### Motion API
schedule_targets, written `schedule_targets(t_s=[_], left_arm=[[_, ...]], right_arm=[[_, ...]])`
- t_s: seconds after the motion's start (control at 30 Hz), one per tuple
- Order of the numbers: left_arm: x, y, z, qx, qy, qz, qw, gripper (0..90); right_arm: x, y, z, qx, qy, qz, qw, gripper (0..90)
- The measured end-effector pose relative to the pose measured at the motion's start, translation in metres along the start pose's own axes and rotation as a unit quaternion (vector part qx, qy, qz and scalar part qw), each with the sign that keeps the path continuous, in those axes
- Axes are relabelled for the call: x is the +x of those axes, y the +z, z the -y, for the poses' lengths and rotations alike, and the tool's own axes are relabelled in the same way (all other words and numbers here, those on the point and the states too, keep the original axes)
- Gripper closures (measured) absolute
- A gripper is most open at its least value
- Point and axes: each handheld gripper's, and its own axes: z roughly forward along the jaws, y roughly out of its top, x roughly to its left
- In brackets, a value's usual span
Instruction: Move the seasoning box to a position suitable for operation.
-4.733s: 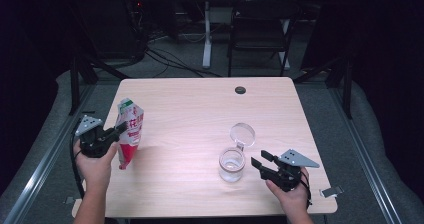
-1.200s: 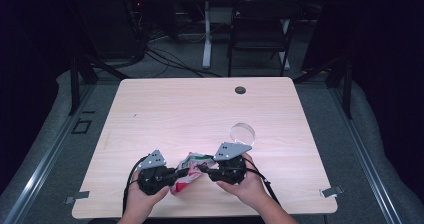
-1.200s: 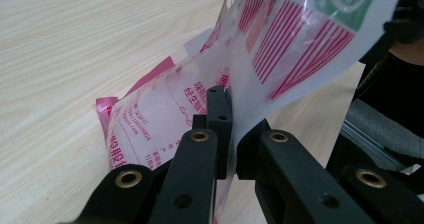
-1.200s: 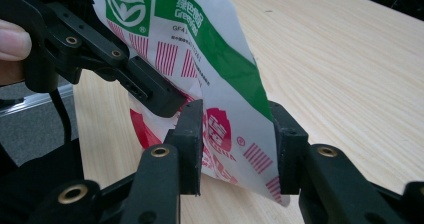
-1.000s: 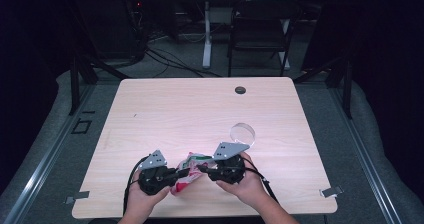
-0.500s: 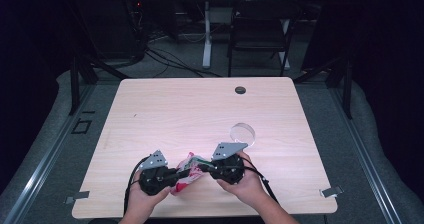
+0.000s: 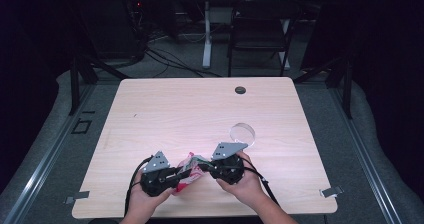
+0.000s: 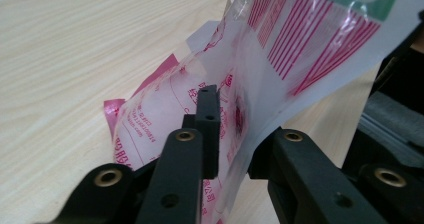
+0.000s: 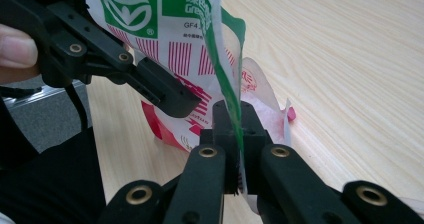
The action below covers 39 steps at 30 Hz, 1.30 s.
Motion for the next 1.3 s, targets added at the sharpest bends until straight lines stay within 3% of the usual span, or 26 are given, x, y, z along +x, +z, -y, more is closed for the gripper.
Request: schedule_targets(t_s=[0.1,0.3,0.47,0.83,0.93,1.03,1.13,1.23,1.3], left_arm=[[0.0,-0.001,0.0,-0.005,0.002,-0.002,1.0,78.1],[-0.003,-0.003,-0.003,-0.009,0.015,-0.007,0.9998,86.2],[0.001,-0.005,-0.004,-0.019,0.001,0.0,0.9998,84.3],[-0.002,-0.006,-0.008,-0.039,0.019,0.002,0.9991,84.2],[-0.002,-0.004,-0.009,-0.038,0.016,0.005,0.9991,83.7],[-0.002,-0.002,-0.007,-0.047,0.007,0.014,0.9988,80.1],[-0.002,0.0,-0.005,-0.043,0.001,0.018,0.9989,68.5],[-0.002,0.005,-0.001,-0.037,0.014,-0.007,0.9992,57.5],[-0.002,0.009,0.003,-0.039,0.01,-0.012,0.9991,53.1]], right_arm=[[0.001,0.0,-0.001,-0.002,-0.004,0.003,1.0,90.0],[0.005,-0.001,-0.005,-0.015,-0.01,0.013,0.9997,90.0],[0.008,-0.003,-0.009,-0.022,-0.018,0.022,0.9994,90.0],[0.01,-0.01,-0.015,-0.041,-0.027,0.037,0.9981,90.0],[0.009,-0.013,-0.015,-0.043,-0.029,0.04,0.9978,90.0],[0.009,-0.013,-0.014,-0.039,-0.031,0.044,0.9978,90.0],[0.009,-0.014,-0.012,-0.04,-0.029,0.046,0.9977,90.0],[0.008,-0.015,-0.01,-0.04,-0.027,0.046,0.9978,90.0],[0.008,-0.015,-0.009,-0.04,-0.027,0.042,0.9979,90.0]])
